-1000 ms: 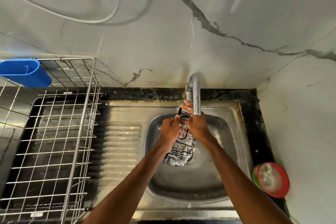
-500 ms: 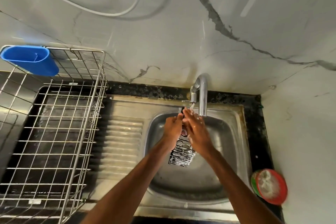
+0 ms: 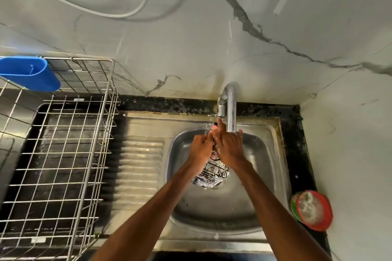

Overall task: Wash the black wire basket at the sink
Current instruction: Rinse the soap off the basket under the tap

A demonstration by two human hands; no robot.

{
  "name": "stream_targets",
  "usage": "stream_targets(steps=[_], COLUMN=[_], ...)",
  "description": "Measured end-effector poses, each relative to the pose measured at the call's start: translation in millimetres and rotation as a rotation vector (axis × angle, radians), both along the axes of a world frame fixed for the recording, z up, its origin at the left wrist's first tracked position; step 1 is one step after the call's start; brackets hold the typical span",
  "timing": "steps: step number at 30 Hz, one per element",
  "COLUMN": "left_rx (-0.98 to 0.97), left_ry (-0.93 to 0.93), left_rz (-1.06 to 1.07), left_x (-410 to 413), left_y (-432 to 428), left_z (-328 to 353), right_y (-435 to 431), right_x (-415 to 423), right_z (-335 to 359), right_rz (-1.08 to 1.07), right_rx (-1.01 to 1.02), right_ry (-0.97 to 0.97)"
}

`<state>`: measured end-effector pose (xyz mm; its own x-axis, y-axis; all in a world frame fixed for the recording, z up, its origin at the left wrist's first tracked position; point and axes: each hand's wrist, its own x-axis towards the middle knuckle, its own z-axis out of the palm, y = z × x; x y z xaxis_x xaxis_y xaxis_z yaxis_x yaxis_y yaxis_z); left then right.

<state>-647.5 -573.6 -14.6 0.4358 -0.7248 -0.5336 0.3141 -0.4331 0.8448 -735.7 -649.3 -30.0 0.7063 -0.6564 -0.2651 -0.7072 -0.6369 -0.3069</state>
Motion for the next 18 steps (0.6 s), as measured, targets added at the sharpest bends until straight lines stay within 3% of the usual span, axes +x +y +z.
stream_targets(steps=[2,3,5,7,9,12,15,18], left_rx=[0.010,0.003,-0.002,0.000,-0.006,-0.002,0.025,0.043], left_ry=[-0.049,-0.061,-0.081,-0.094,-0.087,-0.046,0.011,0.084], left_rz=[-0.037,-0.053,-0.076,-0.060,-0.027,0.064,0.151,0.233], left_x=[-1.5,-0.8,1.2,2.7,3.0,7.6,10.4,14.8], left_y=[3.0,4.3,6.9,6.9,5.3,1.0,-1.7,-0.9], left_z=[0.5,-0.6,-6.4,-6.1,-6.2,-4.7,-7.7,-10.2], right_y=[-20.5,-28.5,-39.2,-42.1,-33.0,-10.5,21.9,56.5], right_x=[5.0,6.5,4.8,5.8,6.9,4.7,-5.5,-27.3], right_z=[-3.0,-5.6,-12.3,-21.6,-13.9,-1.2,-1.0,5.3], right_rz=[-0.020,-0.118,-0.416,-0.512,-0.580,-0.349,-0.081,0.012], right_rx=[0.059,0.153,0.409,0.502,0.430,0.172,0.145,0.125], right_ry=[0.235,0.212,-0.017,-0.151,-0.111,-0.094,-0.125,-0.232])
